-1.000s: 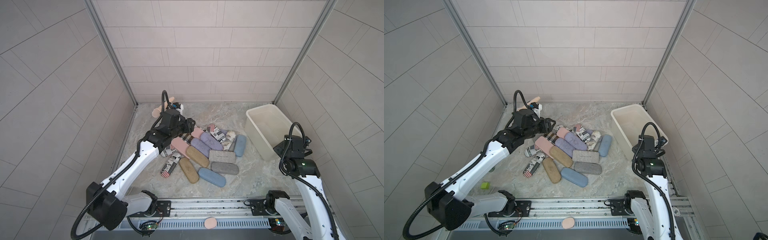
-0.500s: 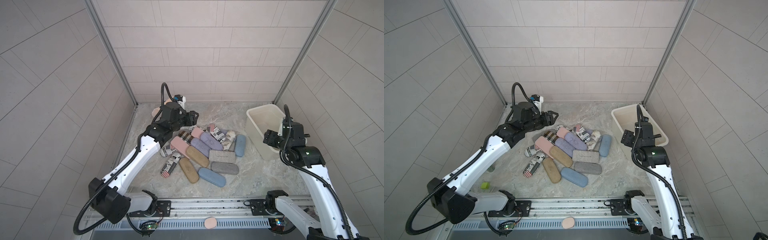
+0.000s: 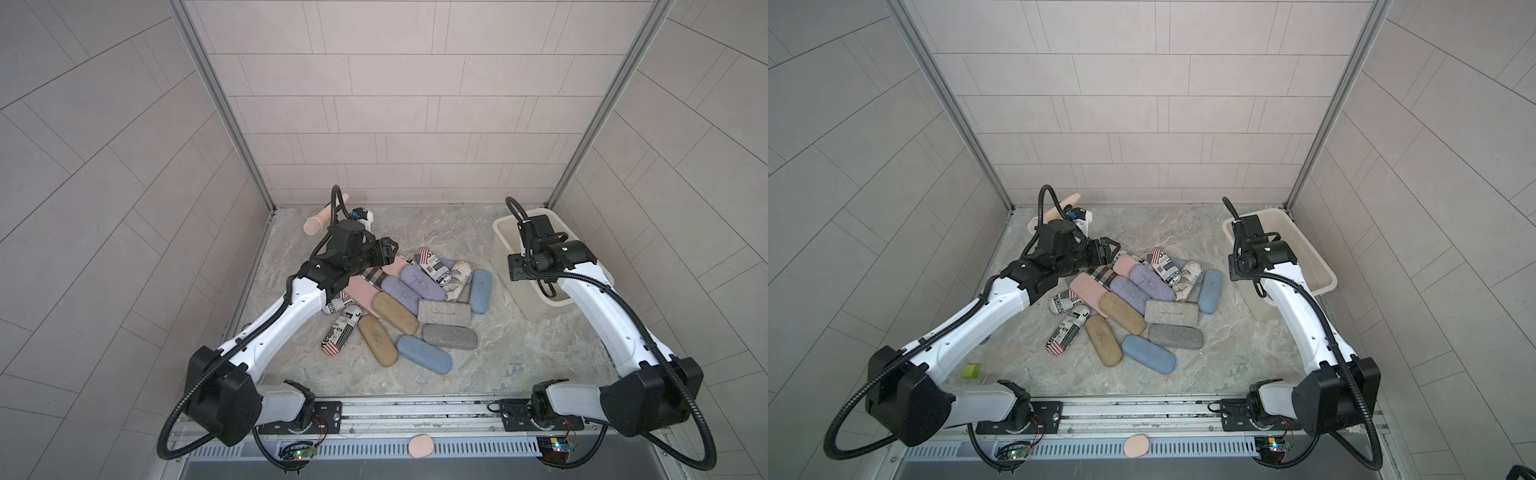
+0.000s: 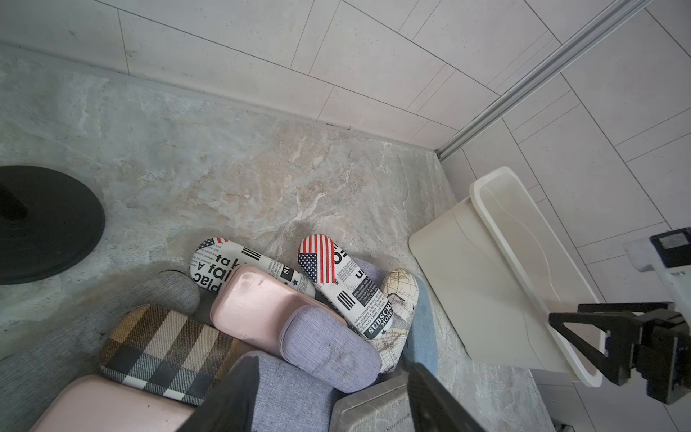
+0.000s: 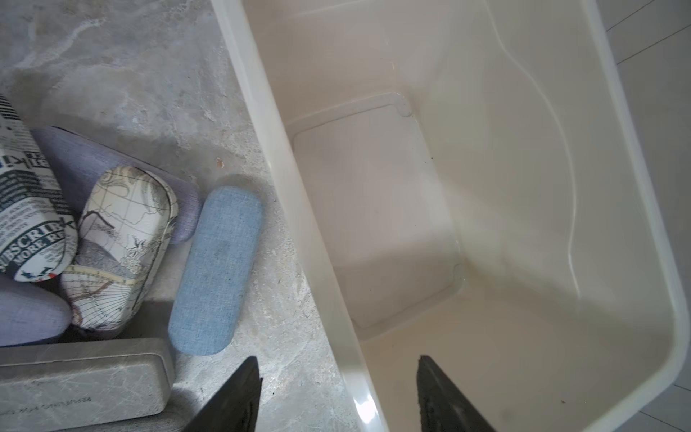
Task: Put the glasses cases into the storage boxes
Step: Move the storage box to the center of the board.
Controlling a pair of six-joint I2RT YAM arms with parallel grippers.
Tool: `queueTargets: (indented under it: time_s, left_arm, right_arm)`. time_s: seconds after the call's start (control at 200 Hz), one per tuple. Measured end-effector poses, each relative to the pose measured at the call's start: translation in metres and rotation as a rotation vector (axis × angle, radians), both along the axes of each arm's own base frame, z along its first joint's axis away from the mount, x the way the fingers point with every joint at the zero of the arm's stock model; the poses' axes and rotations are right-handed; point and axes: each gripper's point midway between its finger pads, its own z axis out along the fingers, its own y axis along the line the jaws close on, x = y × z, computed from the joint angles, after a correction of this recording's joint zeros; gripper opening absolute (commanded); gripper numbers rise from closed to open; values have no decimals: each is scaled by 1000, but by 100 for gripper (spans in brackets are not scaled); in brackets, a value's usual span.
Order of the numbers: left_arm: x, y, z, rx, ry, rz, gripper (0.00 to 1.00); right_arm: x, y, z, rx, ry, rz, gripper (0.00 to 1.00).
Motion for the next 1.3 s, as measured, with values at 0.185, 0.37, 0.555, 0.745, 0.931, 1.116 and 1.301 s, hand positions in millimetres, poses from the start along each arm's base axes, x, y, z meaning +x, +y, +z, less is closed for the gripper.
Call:
queueTargets:
  time_s: [0.185, 0.37, 0.555, 0.745, 0.931, 1.116, 1.301]
  left_arm:
    - [-1, -5, 2, -33, 8, -19, 69]
    - [-1, -6, 3, -39, 6, -21, 69]
    - [-2, -5, 6, -40, -1, -20, 69]
    - [-4, -3, 14, -44, -22, -15, 69]
    - [-2, 0, 14, -44, -23, -8, 69]
    - [-2, 0, 14, -47, -22, -12, 69]
    - [-2, 0, 14, -42, -23, -11, 69]
  right_arm:
    - [3, -5, -16, -14, 57, -10, 61]
    - [3, -6, -40, -10, 132, -19, 44]
    - [3, -3, -51, 19, 155, -32, 12]
    - [1, 8, -51, 104, 134, -65, 3]
    - [-7, 35, -50, 220, 118, -26, 1]
    - [-24, 48, -51, 286, 109, 3, 31]
    - [-29, 57, -48, 305, 116, 15, 55]
